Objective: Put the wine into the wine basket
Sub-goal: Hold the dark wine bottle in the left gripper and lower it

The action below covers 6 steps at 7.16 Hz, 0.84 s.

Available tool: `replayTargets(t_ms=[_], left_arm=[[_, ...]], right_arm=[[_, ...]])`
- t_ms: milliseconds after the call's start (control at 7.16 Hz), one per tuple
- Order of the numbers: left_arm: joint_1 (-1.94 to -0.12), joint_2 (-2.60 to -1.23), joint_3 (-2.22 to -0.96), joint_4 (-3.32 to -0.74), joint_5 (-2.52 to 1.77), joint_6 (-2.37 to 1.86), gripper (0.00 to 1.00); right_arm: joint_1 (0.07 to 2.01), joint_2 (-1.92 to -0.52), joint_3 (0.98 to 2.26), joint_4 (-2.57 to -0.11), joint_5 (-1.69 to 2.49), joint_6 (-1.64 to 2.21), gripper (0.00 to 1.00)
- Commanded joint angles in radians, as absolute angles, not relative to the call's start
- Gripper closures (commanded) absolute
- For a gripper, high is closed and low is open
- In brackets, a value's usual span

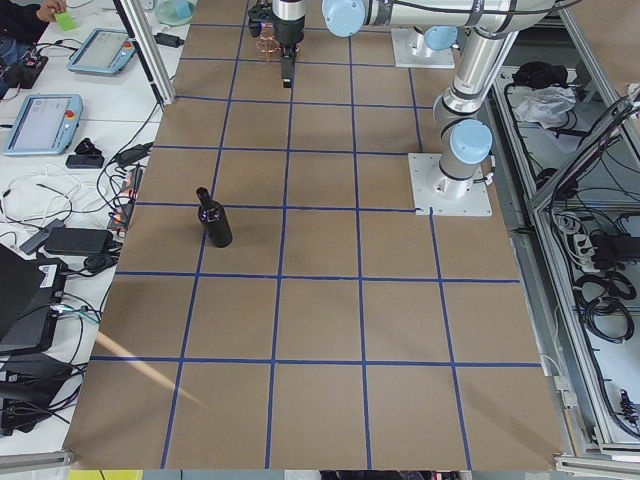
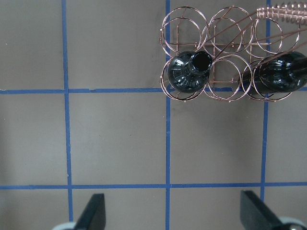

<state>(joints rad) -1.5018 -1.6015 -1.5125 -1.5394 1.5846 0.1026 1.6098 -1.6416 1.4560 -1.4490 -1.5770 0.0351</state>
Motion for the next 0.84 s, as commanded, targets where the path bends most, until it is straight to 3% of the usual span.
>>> replayTargets(t_ms=[0,698], left_arm=[[-1.502,-1.601,-1.513,-1.540,1.583,0.101,0.00],[-1.502,-1.601,-1.514,-1.543,1.583,0.101,0.00]], right_arm=[[1.611,-1.646,1.466,-1.454,-1.575,0.034,0.00],[1.611,-1.651,1.482,-1.456,-1.577,0.032,0.00]])
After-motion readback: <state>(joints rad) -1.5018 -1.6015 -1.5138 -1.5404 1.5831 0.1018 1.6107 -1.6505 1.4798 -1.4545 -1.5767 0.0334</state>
